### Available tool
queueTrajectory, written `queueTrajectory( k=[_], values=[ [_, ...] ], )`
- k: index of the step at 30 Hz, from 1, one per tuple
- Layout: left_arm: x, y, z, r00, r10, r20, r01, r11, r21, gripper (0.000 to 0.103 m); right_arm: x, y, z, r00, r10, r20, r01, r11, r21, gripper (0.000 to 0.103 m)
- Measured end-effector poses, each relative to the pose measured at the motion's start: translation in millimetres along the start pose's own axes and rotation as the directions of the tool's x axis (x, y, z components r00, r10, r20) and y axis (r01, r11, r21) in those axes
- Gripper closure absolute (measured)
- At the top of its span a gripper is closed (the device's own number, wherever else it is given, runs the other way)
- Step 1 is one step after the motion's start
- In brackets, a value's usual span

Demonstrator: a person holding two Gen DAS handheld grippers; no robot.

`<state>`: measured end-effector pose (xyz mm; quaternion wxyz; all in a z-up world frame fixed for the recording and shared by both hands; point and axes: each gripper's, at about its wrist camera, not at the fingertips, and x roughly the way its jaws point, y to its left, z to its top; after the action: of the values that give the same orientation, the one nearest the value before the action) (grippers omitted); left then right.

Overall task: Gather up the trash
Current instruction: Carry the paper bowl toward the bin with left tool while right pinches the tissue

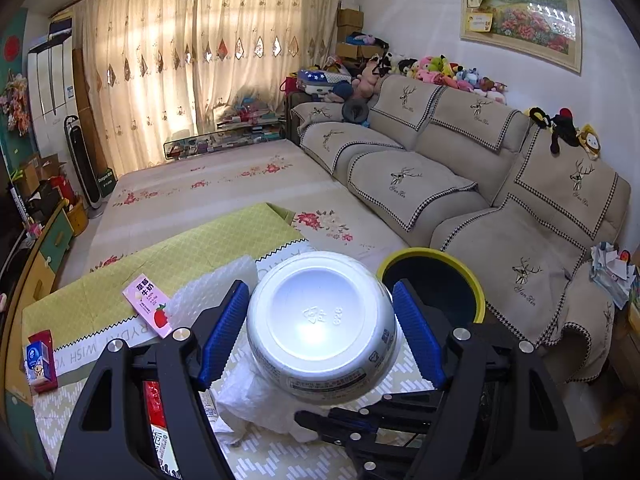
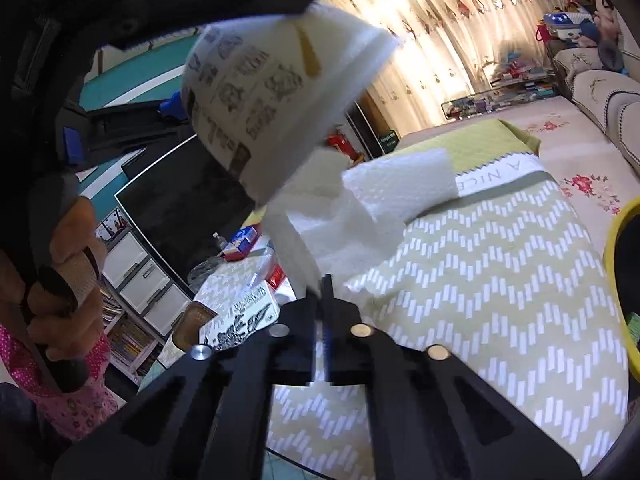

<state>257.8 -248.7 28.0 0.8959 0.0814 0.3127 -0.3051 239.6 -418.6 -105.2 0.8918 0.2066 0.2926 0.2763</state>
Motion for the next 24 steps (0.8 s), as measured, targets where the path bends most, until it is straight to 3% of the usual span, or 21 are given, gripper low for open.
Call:
queueTrajectory(
  k=[7,15,19,24],
  values=[
    [-4.3,-2.7,9.1,1.0,0.0,0.025,0.0,1.0,0.005,0.029,-11.5,-25.4,-29.7,0.99,-0.038,-0.134,0.052,0.993,0.102,0.101],
    [10.5,-15.4,20.7,1.0,-0.01,0.012,0.009,1.0,0.027,0.029,-41.1,-37.2,-63.0,0.983,-0.059,-0.174,0.09,0.98,0.178,0.101],
    [33.1,-34.6,31.4,0.999,-0.033,-0.013,0.033,0.998,0.06,0.029,-35.6,-35.5,-81.8,0.977,-0.063,-0.203,0.099,0.98,0.172,0.101],
    [78.5,-68.6,49.1,0.993,-0.076,-0.087,0.086,0.989,0.116,0.029,-41.8,-26.6,-87.7,0.98,-0.081,-0.181,0.109,0.983,0.151,0.101]
  ],
)
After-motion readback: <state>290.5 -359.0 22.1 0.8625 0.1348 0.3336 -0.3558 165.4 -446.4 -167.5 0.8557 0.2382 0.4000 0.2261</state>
